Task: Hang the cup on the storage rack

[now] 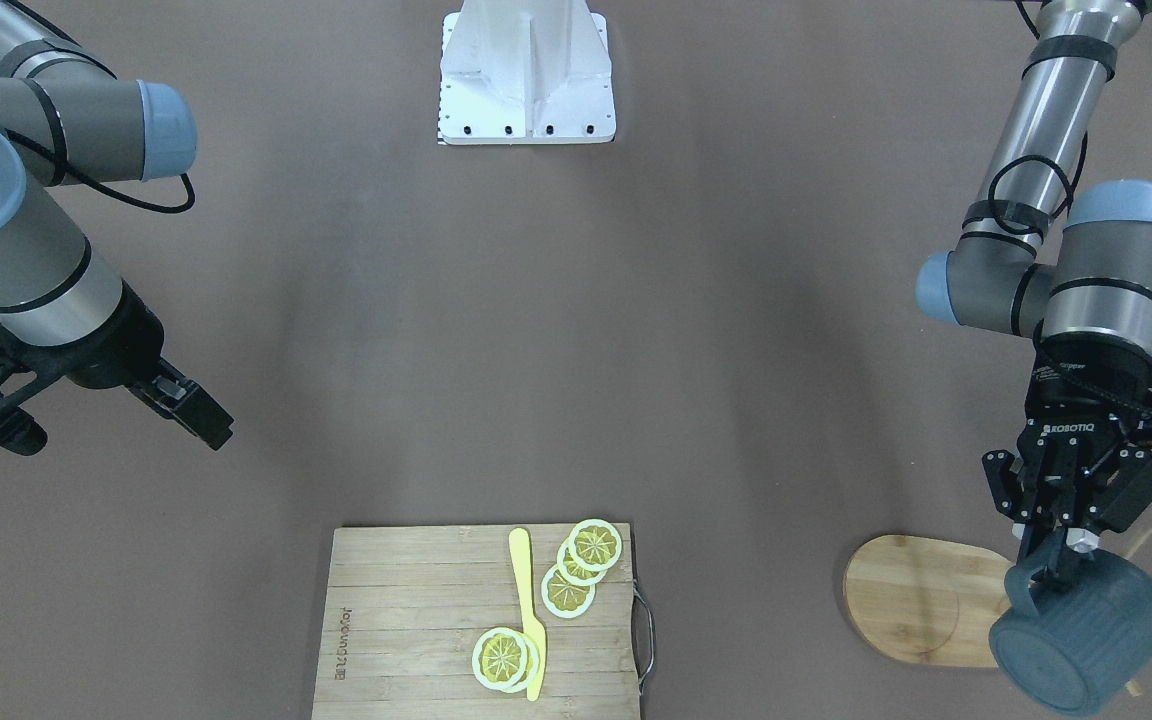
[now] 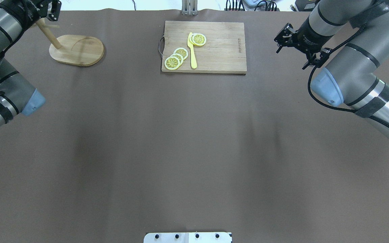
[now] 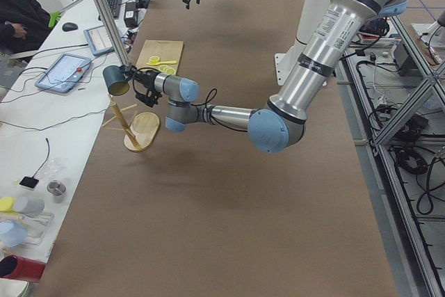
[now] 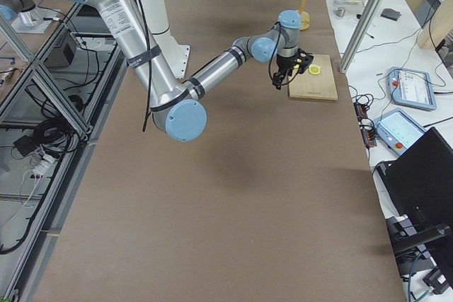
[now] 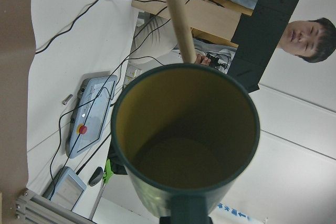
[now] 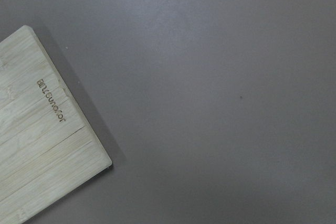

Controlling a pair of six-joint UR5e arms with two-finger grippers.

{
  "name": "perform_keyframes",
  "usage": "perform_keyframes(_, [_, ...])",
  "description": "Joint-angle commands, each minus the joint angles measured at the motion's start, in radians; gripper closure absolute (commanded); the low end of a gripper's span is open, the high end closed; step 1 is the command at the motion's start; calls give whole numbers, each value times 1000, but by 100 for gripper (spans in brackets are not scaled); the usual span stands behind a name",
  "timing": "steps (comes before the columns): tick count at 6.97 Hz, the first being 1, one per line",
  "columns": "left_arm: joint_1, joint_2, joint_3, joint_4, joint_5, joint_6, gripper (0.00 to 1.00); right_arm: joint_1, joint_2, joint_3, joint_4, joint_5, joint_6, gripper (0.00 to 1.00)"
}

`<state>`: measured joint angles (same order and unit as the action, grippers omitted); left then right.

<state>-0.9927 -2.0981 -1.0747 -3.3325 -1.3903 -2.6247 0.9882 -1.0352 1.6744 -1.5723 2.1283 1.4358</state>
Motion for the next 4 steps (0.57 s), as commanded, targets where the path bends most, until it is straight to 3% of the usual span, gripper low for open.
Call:
perform_keyframes(1, [0,-26,27,2,10,2,100,0,-3,1,0,-2,0,0])
perform_keyframes(4, [-4,-39,41,13,14,0,100,0,-2,1,0,-2,0,0])
